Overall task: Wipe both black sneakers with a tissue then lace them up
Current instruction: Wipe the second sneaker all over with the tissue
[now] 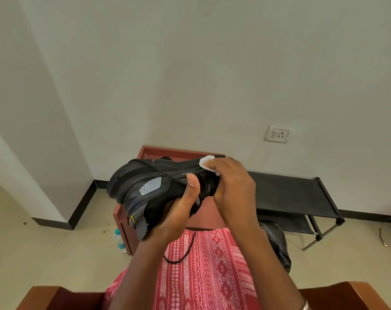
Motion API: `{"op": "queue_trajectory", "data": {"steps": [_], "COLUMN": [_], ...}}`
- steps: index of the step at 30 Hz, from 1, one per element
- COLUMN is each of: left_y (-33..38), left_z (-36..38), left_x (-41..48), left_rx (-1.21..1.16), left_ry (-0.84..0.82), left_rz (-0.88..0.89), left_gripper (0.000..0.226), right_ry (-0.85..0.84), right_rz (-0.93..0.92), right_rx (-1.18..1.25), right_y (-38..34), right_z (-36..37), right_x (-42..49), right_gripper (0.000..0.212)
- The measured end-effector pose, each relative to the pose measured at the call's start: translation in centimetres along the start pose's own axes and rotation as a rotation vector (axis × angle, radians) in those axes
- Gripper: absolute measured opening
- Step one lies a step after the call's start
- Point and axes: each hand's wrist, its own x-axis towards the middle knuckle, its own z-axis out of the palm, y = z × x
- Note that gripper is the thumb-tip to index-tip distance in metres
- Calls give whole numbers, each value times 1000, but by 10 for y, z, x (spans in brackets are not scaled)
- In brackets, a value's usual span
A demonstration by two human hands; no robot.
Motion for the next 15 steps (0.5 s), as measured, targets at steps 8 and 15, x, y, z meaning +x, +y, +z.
{"op": "queue_trajectory", "data": {"steps": [8, 15], "left_y": [-2, 7], "left_z": [-1, 0], "left_x": [-1, 2], "left_rx": [48, -179], "left_ry": [-35, 44], "left_rz": [-26, -114], "left_gripper": [107, 71], "right_ry": [-244, 47], "right_rz": [-131, 82], "right_rx": [306, 18], "right_y": [-31, 24], "right_z": [-12, 10], "right_x": [8, -12], "right_gripper": [38, 58]}}
